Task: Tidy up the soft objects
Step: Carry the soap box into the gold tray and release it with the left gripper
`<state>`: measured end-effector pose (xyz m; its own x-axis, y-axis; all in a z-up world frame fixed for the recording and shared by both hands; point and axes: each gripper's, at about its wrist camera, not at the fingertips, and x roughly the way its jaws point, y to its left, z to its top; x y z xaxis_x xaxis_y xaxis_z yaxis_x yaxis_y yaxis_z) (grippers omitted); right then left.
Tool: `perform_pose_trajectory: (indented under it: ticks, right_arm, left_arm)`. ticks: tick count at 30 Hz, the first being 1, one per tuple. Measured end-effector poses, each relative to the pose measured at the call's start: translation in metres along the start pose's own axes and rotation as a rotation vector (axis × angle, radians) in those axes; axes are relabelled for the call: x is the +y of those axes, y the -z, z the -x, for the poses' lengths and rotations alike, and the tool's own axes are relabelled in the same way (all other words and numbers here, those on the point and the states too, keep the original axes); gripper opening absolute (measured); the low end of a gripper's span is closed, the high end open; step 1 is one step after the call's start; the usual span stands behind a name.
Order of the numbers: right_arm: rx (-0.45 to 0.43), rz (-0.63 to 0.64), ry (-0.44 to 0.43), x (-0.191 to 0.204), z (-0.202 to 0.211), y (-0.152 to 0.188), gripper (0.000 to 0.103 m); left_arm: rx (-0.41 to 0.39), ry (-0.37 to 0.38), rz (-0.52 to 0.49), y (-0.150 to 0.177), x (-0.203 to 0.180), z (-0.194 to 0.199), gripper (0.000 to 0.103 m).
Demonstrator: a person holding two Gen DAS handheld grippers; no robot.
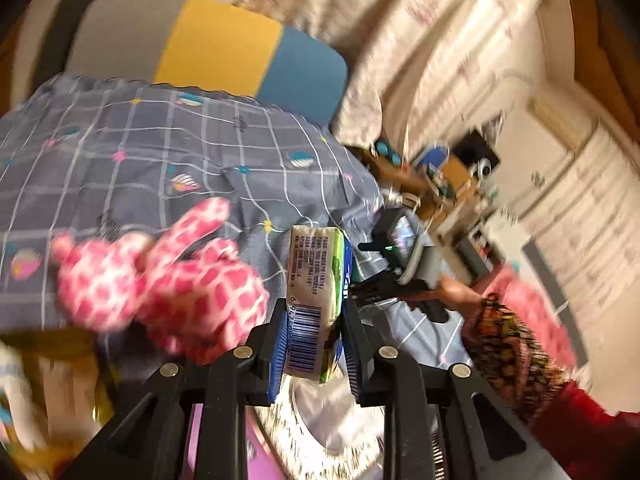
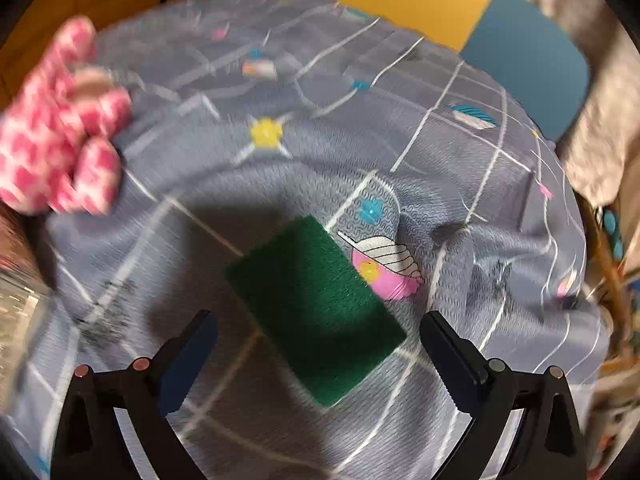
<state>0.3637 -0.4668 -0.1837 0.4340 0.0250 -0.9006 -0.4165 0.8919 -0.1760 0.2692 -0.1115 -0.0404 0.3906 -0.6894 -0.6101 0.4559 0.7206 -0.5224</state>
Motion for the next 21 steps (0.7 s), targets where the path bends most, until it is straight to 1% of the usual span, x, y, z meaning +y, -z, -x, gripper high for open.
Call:
perform_pose_trajectory:
  ticks: [2,5,8,9,10,13,17,19,20,21]
  right_arm:
    - [0.051,0.040,0.019,0.001,-0.012,-0.004,0.103]
    - [0.100,0.039,0.047,-0.002,-0.029,-0.009,0.103]
    - [0.139,0.014,0.059,-0.002,-0.040,-0.010,0.096]
    - [0.136,0.010,0.060,-0.002,-0.040,-0.008,0.093]
    - [0.113,0.003,0.061,-0.001,-0.037,-0.006,0.092]
    - [0.058,-0.022,0.030,0.003,-0.027,0.001,0.090]
    - [0.024,-0.088,0.080,0.010,-0.017,0.013,0.089]
    - [0.009,-0.148,0.113,0.011,-0.010,0.015,0.089]
    - [-0.008,-0.190,0.120,0.009,-0.003,0.017,0.089]
    - [-0.032,-0.242,0.108,0.005,0.005,0.020,0.089]
  left_arm:
    - [-0.021,0.017,0.036,0.013,0.010,0.018,0.025]
    - [-0.056,0.007,0.077,0.031,0.024,0.045,0.025]
    - [-0.085,-0.006,0.115,0.042,0.039,0.067,0.025]
    - [-0.097,-0.011,0.130,0.045,0.044,0.074,0.025]
    - [-0.111,-0.016,0.146,0.048,0.050,0.082,0.025]
    - [-0.144,-0.011,0.194,0.056,0.067,0.099,0.025]
    - [-0.167,-0.041,0.218,0.066,0.080,0.117,0.025]
    - [-0.171,-0.050,0.234,0.072,0.085,0.124,0.025]
    - [-0.173,-0.050,0.241,0.076,0.087,0.129,0.025]
    - [-0.179,-0.050,0.249,0.079,0.090,0.134,0.025]
